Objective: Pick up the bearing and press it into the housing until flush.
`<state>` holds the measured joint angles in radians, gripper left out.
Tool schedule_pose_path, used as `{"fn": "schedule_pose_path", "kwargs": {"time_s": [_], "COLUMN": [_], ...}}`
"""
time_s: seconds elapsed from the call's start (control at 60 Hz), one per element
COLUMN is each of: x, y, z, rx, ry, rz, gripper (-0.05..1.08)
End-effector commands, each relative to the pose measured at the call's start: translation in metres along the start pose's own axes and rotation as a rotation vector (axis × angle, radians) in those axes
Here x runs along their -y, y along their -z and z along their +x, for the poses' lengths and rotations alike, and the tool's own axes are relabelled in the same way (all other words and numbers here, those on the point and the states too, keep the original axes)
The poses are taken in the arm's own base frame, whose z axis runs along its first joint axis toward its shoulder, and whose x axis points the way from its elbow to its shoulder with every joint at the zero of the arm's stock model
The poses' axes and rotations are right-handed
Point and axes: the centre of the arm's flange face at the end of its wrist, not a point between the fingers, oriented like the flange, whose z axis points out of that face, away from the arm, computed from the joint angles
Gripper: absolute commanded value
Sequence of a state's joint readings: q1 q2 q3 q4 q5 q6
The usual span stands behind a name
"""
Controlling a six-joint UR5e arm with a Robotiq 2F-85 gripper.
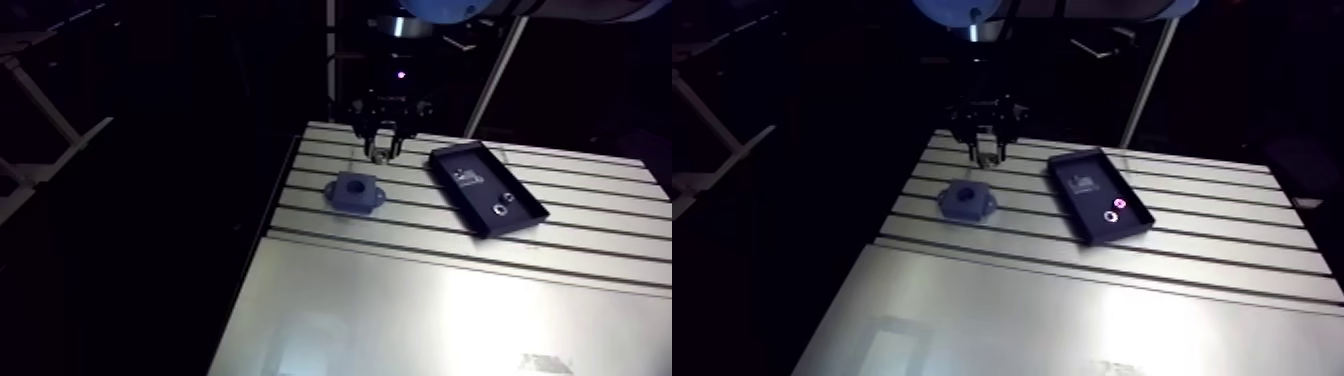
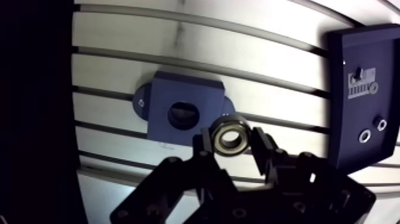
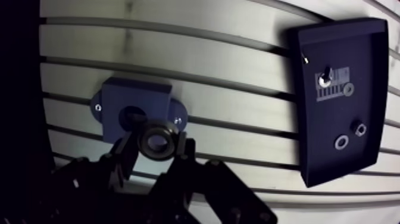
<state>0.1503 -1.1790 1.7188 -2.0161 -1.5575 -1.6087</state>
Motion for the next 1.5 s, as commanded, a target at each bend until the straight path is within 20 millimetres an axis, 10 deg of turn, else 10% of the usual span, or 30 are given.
{"fn": "schedule_pose_path", "kwargs": {"time_s": [0.017, 1.5], "x": [0.010, 0.041], "y": [-0.015, -0.055], "z": [0.002, -0.002], "rx": [0.008, 0.051], "ry": [0.022, 0.103], "rz": [-0.001, -0.009], "gripper": [0.63, 0.63]}}
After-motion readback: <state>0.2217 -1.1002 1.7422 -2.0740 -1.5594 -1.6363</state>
